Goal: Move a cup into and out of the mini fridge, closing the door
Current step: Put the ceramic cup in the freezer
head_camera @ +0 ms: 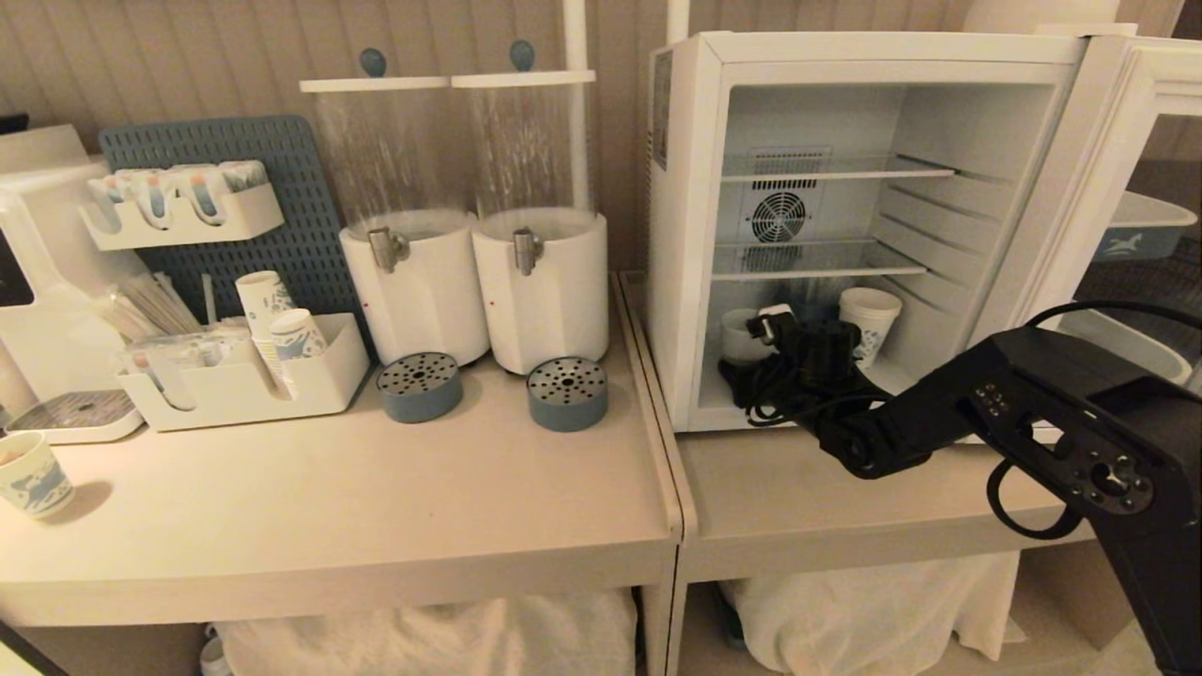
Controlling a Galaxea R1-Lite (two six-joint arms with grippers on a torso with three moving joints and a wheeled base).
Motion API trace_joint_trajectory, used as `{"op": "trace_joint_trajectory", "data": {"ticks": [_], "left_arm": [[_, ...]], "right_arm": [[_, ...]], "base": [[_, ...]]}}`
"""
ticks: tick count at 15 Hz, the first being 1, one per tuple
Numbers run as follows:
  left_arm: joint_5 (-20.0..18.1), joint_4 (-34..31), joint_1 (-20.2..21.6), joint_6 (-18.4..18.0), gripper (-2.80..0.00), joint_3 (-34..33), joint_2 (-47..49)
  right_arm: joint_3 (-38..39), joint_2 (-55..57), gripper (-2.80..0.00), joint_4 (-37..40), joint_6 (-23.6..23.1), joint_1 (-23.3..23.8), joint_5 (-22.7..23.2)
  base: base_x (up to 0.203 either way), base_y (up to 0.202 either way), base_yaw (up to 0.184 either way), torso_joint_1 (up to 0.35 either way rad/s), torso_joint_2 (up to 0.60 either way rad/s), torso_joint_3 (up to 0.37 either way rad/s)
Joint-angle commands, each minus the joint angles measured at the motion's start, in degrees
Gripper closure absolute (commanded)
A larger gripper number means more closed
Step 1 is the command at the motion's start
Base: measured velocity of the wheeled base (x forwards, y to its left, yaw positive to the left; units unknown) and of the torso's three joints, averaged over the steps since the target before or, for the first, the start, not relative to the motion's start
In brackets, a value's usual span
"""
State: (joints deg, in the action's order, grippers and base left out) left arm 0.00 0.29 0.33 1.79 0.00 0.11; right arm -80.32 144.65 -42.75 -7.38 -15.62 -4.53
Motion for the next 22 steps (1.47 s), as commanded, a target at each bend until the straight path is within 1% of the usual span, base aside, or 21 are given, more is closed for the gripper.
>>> {"op": "trace_joint_trajectory", "data": {"ticks": [1,5,6,10,14,19,20,22], "left_arm": [[0.00,0.06,0.02,0.05,0.00,0.00,-0.02],[0.00,0.06,0.02,-0.02,0.00,0.00,-0.02],[0.00,-0.03,0.02,-0.03,0.00,0.00,-0.02],[0.00,0.06,0.02,0.05,0.00,0.00,-0.02],[0.00,-0.03,0.02,0.05,0.00,0.00,-0.02],[0.00,-0.03,0.02,-0.03,0.00,0.00,-0.02],[0.00,0.06,0.02,-0.03,0.00,0.00,-0.02],[0.00,-0.03,0.02,-0.03,0.00,0.00,-0.02]], "right_arm": [[0.76,-0.05,-2.80,-0.11,-0.01,-0.03,0.05],[3.25,-1.54,-2.80,-0.82,0.20,-0.03,0.05],[4.50,-2.42,0.00,-1.59,0.30,-0.03,0.05],[7.29,-3.41,0.00,-3.21,0.26,-0.03,0.05],[6.47,-2.77,0.00,-2.99,0.26,-0.03,-0.07],[3.60,-0.51,0.00,-1.98,0.08,-0.03,-3.37],[3.42,-0.16,-2.80,-1.90,-0.18,-0.03,-3.73],[2.19,-0.16,-2.80,-0.41,-0.10,-0.03,-3.81]], "base": [[0.000,0.000,0.000,0.000,0.00,0.000],[0.000,0.000,0.000,0.000,0.00,0.000],[0.000,0.000,0.000,0.000,0.00,0.000],[0.000,0.000,0.000,0.000,0.00,0.000],[0.000,0.000,0.000,0.000,0.00,0.000],[0.000,0.000,0.000,0.000,0.00,0.000],[0.000,0.000,0.000,0.000,0.00,0.000],[0.000,0.000,0.000,0.000,0.00,0.000]]}}
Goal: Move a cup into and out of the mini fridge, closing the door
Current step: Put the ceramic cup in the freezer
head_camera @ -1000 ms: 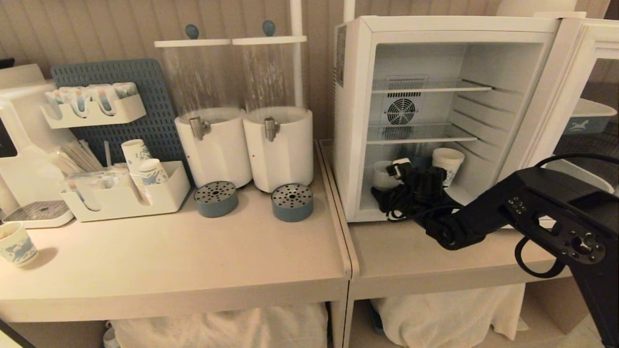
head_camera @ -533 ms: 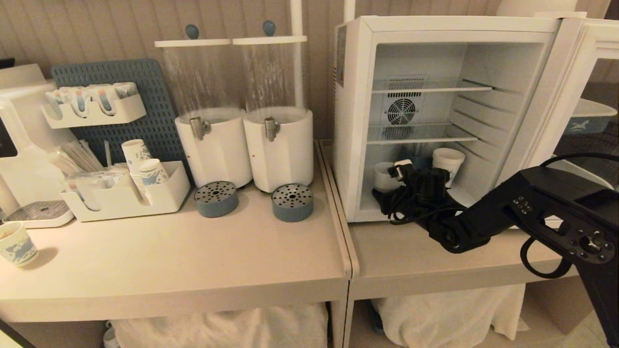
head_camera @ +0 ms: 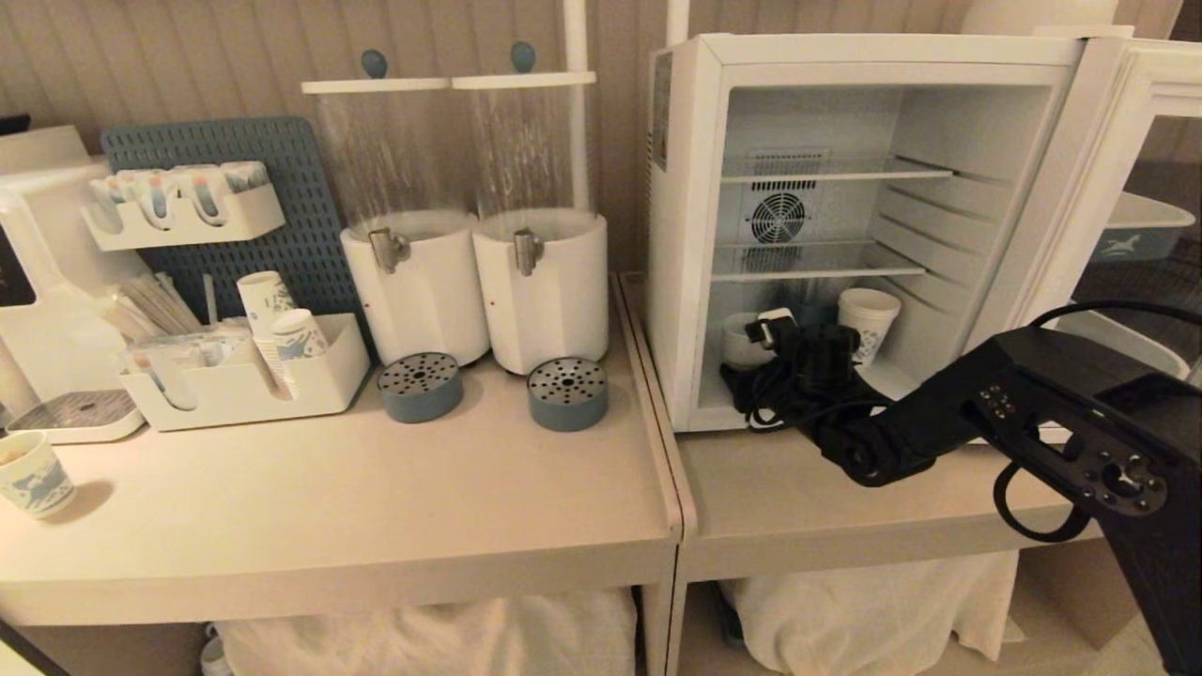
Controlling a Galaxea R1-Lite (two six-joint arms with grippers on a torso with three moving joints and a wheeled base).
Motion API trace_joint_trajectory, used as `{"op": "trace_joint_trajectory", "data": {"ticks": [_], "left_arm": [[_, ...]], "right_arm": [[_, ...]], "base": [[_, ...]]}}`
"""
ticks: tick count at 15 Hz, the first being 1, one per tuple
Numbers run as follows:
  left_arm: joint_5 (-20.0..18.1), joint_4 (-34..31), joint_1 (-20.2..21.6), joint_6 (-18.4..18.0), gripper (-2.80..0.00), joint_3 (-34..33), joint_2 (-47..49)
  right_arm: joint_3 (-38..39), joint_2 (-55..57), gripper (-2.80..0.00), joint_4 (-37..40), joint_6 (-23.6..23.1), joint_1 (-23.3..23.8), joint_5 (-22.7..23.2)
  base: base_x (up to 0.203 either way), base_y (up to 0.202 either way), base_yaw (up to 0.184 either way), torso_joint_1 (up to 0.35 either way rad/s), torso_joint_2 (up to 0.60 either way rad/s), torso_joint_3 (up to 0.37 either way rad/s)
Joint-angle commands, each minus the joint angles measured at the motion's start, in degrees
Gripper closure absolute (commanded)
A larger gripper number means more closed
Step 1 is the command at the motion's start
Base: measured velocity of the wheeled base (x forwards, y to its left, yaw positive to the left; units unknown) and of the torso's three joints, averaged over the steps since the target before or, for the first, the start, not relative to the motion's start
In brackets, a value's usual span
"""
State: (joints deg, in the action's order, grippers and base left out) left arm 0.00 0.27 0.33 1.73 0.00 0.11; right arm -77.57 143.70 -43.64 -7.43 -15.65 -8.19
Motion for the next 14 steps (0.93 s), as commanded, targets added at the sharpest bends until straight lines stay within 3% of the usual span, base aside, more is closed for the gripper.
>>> {"op": "trace_joint_trajectory", "data": {"ticks": [1,14], "left_arm": [[0.00,0.02,0.02,0.02,0.00,0.00,-0.02],[0.00,0.07,0.02,0.02,0.00,0.00,-0.02]], "right_arm": [[-0.50,0.64,-2.80,0.49,-0.04,0.01,-0.09],[2.91,-4.17,-2.80,0.12,0.17,0.07,0.01]], "base": [[0.000,0.000,0.000,0.000,0.00,0.000],[0.000,0.000,0.000,0.000,0.00,0.000]]}}
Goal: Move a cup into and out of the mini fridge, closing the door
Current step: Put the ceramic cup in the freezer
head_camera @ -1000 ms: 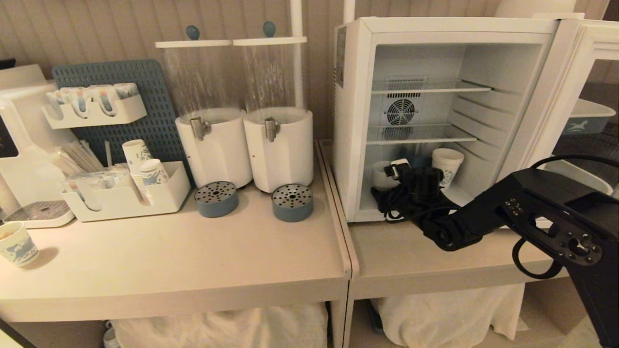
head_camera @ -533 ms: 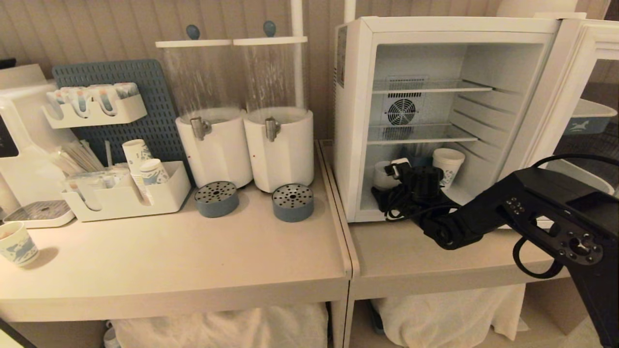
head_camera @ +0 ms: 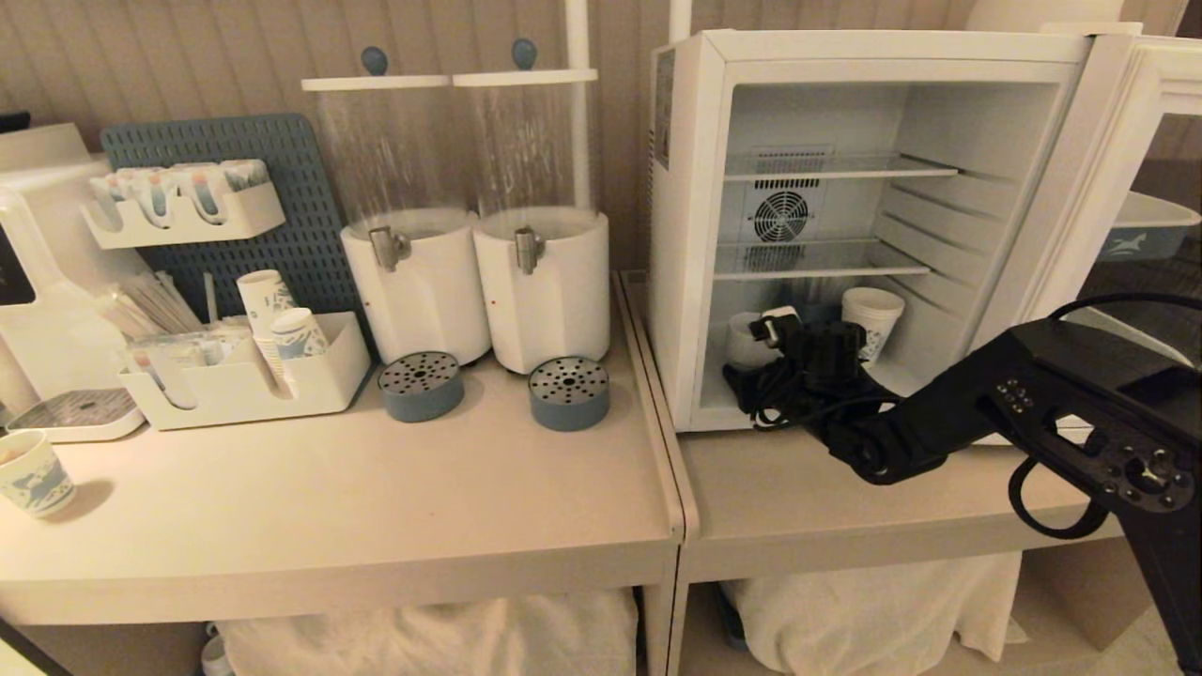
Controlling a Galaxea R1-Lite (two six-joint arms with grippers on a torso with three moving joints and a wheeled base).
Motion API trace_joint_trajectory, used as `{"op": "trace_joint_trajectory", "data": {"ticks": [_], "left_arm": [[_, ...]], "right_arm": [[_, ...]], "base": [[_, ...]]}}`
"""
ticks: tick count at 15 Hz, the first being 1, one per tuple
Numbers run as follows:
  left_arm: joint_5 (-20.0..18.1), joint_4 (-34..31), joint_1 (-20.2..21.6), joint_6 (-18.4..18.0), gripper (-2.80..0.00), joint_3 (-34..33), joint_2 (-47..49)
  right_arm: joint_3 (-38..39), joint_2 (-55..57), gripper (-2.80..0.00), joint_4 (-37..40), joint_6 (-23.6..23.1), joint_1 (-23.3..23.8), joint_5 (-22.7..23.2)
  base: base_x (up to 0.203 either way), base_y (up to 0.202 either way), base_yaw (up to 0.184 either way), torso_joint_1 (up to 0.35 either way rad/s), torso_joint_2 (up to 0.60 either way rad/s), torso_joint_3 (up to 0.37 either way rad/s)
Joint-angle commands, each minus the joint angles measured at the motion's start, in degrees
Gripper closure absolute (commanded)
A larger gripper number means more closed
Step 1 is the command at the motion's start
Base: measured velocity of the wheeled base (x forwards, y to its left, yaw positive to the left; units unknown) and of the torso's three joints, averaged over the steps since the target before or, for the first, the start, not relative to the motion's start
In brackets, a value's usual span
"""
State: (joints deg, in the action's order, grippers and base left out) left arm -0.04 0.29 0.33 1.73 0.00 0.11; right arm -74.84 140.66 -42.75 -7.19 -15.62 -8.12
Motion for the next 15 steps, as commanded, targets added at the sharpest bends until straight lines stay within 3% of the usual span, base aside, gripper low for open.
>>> {"op": "trace_joint_trajectory", "data": {"ticks": [1,15], "left_arm": [[0.04,-0.03,0.02,0.03,0.00,0.00,-0.02],[0.04,-0.03,0.02,0.03,0.00,0.00,-0.02]], "right_arm": [[0.40,-1.26,-2.80,-0.75,-0.10,0.06,-0.05],[4.25,-5.46,-2.80,-0.93,-0.28,0.87,-0.03]], "base": [[0.000,0.000,0.000,0.000,0.00,0.000],[0.000,0.000,0.000,0.000,0.00,0.000]]}}
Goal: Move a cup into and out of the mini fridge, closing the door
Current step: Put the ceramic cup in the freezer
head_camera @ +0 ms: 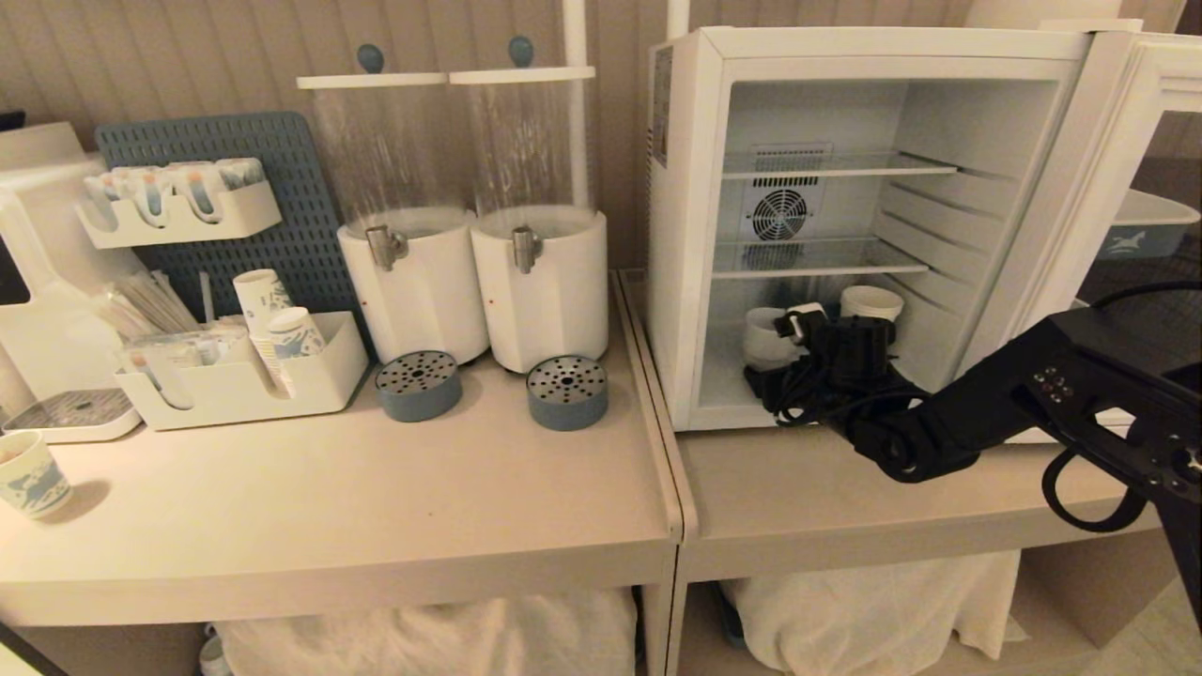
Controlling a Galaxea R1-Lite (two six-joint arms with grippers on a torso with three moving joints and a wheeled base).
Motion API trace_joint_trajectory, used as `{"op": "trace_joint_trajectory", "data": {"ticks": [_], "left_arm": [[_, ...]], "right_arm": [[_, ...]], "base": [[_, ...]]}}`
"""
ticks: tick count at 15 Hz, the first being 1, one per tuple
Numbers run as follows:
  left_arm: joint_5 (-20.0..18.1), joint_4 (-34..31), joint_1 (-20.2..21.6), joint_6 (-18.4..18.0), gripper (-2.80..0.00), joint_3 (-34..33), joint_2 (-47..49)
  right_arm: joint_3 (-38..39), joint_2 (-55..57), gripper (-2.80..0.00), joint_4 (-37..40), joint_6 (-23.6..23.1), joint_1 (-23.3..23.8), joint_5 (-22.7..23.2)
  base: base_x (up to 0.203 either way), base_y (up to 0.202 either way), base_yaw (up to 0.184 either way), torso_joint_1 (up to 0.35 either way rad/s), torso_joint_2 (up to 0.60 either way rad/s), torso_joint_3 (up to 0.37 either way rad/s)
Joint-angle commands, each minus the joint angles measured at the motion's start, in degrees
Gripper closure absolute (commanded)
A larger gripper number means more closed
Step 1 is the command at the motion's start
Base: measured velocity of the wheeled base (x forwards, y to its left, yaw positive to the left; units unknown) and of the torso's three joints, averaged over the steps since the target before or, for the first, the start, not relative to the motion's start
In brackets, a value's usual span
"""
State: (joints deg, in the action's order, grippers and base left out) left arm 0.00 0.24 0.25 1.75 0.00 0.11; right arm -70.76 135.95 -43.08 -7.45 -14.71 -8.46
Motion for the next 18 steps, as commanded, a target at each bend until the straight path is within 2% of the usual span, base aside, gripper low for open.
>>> {"op": "trace_joint_trajectory", "data": {"ticks": [1,6,18], "left_arm": [[0.00,0.03,0.10,0.01,0.00,0.00,-0.02],[-0.09,0.08,0.10,0.01,0.00,0.00,-0.02],[0.00,0.11,0.10,0.01,0.00,0.00,-0.02]], "right_arm": [[0.36,-1.09,-2.80,-0.55,-0.02,0.09,0.48],[-0.46,0.11,-2.80,-0.51,0.05,0.30,1.05],[-10.10,5.91,-2.80,3.62,0.16,-1.46,0.90]], "base": [[0.000,0.000,0.000,0.000,0.00,0.000],[0.000,0.000,0.000,0.000,0.00,0.000],[0.000,0.000,0.000,0.000,0.00,0.000]]}}
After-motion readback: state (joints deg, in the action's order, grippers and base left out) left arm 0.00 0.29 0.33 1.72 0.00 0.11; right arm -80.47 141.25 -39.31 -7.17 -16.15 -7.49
